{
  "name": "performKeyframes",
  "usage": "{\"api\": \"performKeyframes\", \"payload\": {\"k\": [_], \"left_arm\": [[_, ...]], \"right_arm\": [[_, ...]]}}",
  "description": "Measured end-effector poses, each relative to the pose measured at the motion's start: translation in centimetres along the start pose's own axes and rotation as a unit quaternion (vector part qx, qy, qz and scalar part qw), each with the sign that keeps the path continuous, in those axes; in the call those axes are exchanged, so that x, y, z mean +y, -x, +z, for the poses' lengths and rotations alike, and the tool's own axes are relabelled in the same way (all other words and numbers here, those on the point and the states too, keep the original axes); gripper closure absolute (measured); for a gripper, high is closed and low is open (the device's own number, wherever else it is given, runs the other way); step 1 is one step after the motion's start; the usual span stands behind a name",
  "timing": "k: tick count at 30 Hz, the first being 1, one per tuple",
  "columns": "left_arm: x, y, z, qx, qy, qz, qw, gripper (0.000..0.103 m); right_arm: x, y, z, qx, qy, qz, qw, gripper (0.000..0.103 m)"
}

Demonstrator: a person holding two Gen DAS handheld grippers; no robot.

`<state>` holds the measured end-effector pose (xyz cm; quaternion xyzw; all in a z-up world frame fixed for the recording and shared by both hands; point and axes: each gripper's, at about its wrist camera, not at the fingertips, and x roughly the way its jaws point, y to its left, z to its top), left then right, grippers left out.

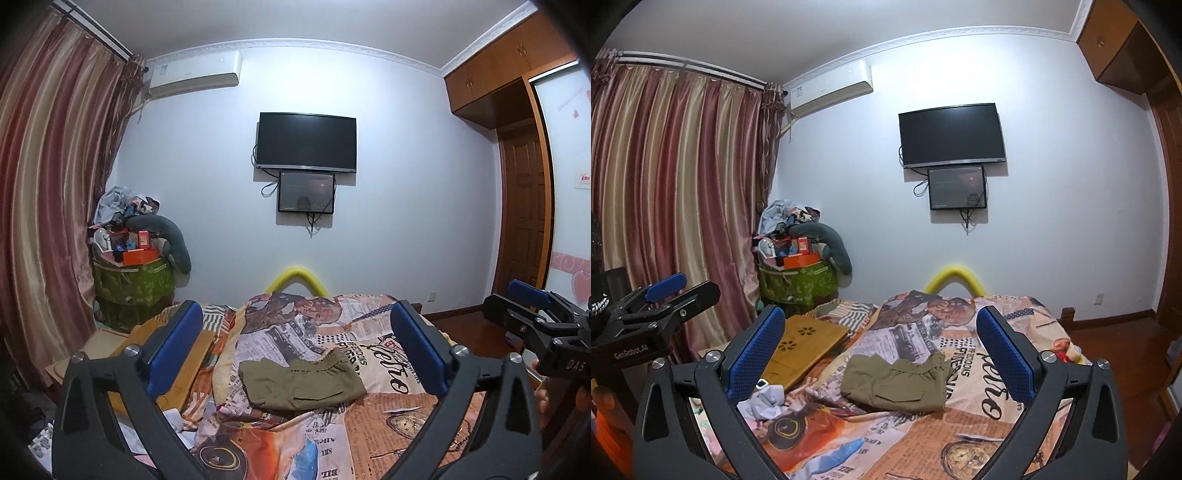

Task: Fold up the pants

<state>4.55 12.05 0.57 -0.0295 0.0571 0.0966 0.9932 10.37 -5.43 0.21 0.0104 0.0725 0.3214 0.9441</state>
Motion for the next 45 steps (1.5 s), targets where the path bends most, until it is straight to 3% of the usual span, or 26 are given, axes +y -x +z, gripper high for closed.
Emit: {"api": "performKeyframes", "payload": {"k": [45], "left_arm": [[-0.2, -1.1, -0.9, 0.017, -0.012, -0.021, 0.9996, 0.000]], "right_arm": [[0.2, 0.9, -0.4, 0.003, -0.007, -0.012, 1.000, 0.000]]}}
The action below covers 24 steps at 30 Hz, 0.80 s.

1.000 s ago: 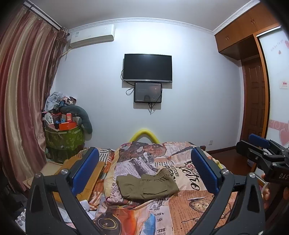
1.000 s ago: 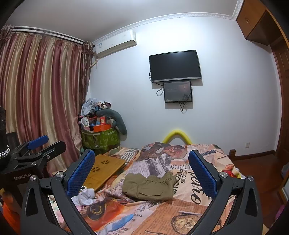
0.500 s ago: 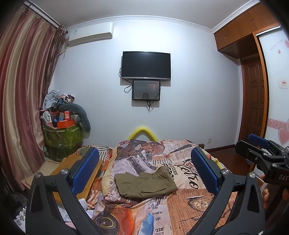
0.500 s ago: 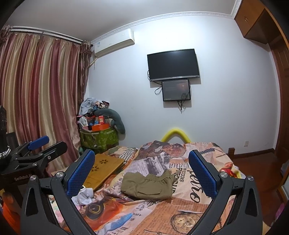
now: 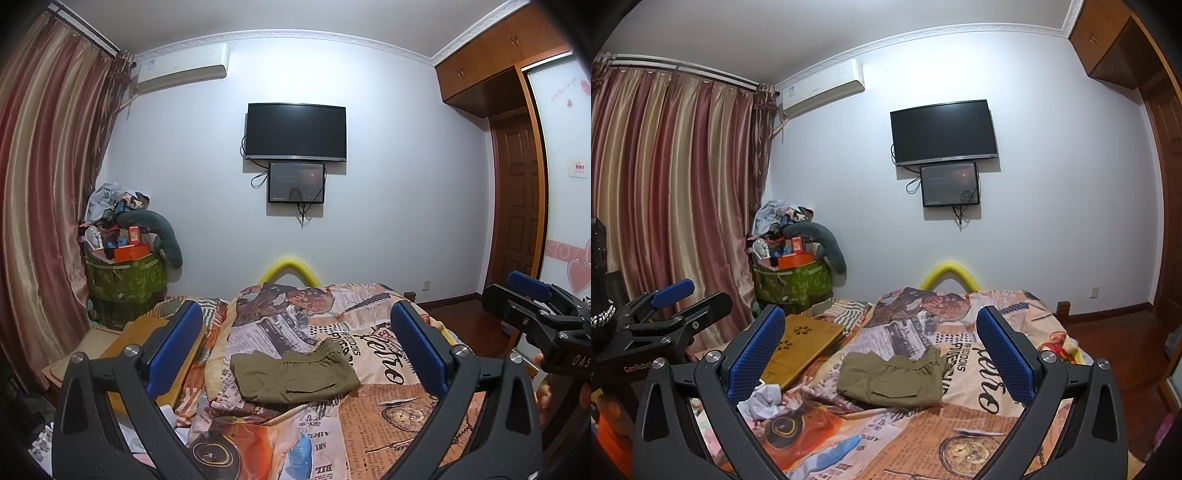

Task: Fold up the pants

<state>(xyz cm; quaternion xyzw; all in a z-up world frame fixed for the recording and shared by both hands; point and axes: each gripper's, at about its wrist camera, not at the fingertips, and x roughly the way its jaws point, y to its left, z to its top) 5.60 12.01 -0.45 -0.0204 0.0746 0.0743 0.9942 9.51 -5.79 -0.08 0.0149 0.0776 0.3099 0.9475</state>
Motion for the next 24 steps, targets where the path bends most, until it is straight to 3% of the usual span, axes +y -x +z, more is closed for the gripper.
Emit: {"api": "performKeyframes", "payload": {"k": [24], "left_arm": [[0.53, -0.72, -0.45, 0.018, 0.000, -0.023, 0.9996, 0.000]], "right_arm": [[-0.33, 0.31, -0.02, -0.003, -0.004, -0.009, 1.000, 0.000]]}}
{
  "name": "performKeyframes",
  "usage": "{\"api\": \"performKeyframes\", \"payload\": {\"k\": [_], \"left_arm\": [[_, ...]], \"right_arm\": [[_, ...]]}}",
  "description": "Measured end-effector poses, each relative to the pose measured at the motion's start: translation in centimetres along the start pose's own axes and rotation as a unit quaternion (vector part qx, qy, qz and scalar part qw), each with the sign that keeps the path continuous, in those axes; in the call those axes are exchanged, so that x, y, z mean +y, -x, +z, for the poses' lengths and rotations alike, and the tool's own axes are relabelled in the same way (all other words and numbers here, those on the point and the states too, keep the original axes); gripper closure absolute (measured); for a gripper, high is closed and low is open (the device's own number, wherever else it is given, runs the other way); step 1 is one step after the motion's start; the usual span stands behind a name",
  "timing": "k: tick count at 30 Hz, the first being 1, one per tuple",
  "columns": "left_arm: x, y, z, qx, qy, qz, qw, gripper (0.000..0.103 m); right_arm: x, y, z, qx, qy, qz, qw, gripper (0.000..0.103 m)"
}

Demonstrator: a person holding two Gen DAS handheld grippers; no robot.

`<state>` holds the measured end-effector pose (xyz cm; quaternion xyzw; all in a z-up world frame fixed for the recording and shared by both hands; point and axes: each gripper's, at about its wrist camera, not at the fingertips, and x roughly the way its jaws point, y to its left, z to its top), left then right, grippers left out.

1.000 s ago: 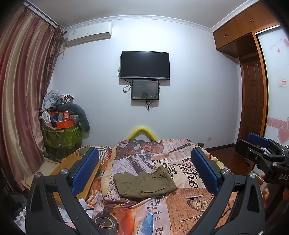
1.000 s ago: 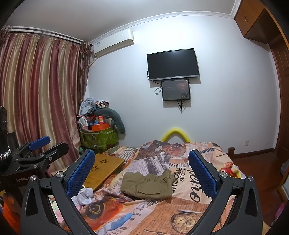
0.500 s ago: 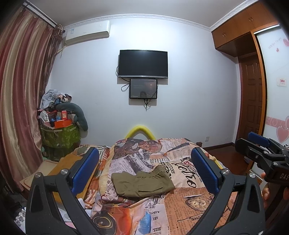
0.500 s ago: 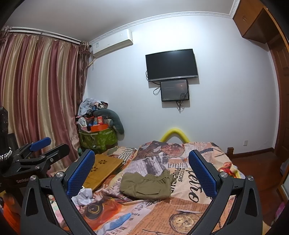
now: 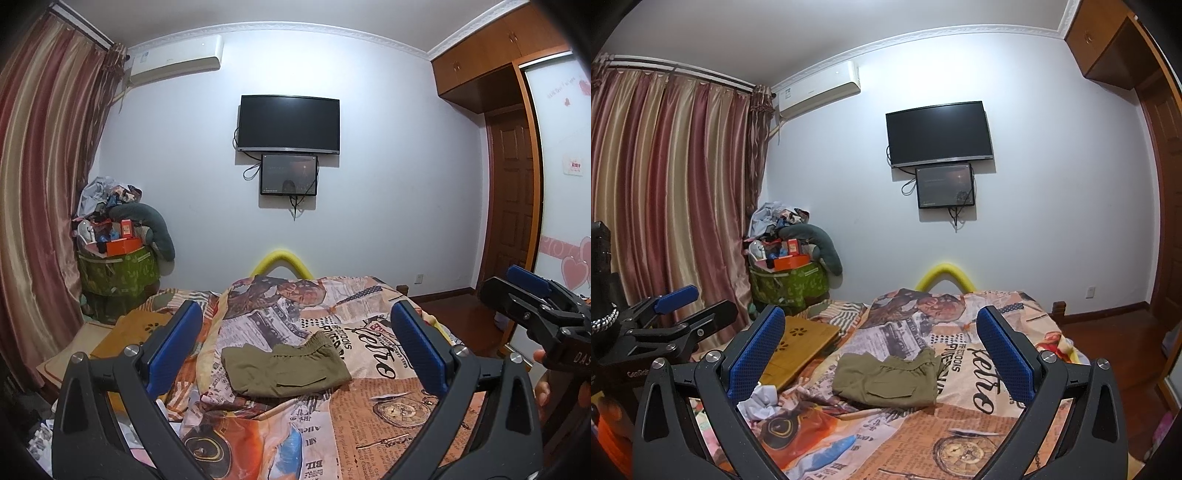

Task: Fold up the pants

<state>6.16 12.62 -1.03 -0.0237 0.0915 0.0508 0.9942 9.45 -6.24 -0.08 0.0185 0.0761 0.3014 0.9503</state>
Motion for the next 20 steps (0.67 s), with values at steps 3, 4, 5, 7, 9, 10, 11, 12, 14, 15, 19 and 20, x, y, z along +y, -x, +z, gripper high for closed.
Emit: {"api": "performKeyframes", "payload": {"k": [3, 4, 5, 7, 9, 10, 11, 12, 14, 15, 19, 20], "left_arm": [[0.0, -0.2, 0.0, 0.007, 0.004, -0.007, 0.9999, 0.000], [0.0, -0.2, 0.0, 0.008, 0.004, -0.006, 0.9999, 0.000], [0.0, -0.2, 0.0, 0.008, 0.003, -0.006, 0.9999, 0.000], [0.0, -0.3, 0.0, 0.009, 0.002, -0.008, 0.9999, 0.000], [-0.1, -0.4, 0.0, 0.012, 0.001, -0.010, 0.9999, 0.000], [-0.1, -0.4, 0.0, 0.013, 0.000, -0.011, 0.9999, 0.000], [-0.1, -0.5, -0.1, 0.013, 0.000, -0.012, 0.9998, 0.000], [-0.2, -0.5, -0.1, 0.013, -0.001, -0.012, 0.9998, 0.000], [-0.2, -0.6, -0.2, 0.014, -0.003, -0.009, 0.9999, 0.000], [-0.2, -0.7, -0.2, 0.015, -0.003, -0.008, 0.9999, 0.000], [-0.1, -1.4, -0.3, 0.021, 0.002, -0.008, 0.9997, 0.000], [0.0, -1.5, -0.4, 0.024, 0.003, -0.008, 0.9997, 0.000]], "right_arm": [[0.0, 0.0, 0.0, 0.001, -0.001, 0.000, 1.000, 0.000], [0.0, 0.0, 0.0, 0.001, -0.001, 0.000, 1.000, 0.000], [-0.1, -0.1, 0.0, 0.002, -0.001, 0.001, 1.000, 0.000], [-0.1, -0.1, -0.1, 0.005, -0.001, 0.001, 1.000, 0.000], [-0.1, -0.2, -0.2, 0.006, -0.001, 0.000, 1.000, 0.000], [-0.1, -0.2, -0.2, 0.007, -0.002, 0.000, 1.000, 0.000], [-0.1, -0.2, -0.2, 0.007, -0.002, 0.001, 1.000, 0.000], [-0.1, -0.3, -0.2, 0.007, -0.002, 0.001, 1.000, 0.000], [-0.1, -0.3, -0.3, 0.009, -0.002, 0.000, 1.000, 0.000], [-0.1, -0.4, -0.3, 0.010, -0.002, 0.000, 1.000, 0.000], [-0.2, -0.7, -0.5, 0.014, -0.005, 0.000, 1.000, 0.000], [-0.3, -0.8, -0.5, 0.015, -0.005, 0.000, 1.000, 0.000]]}}
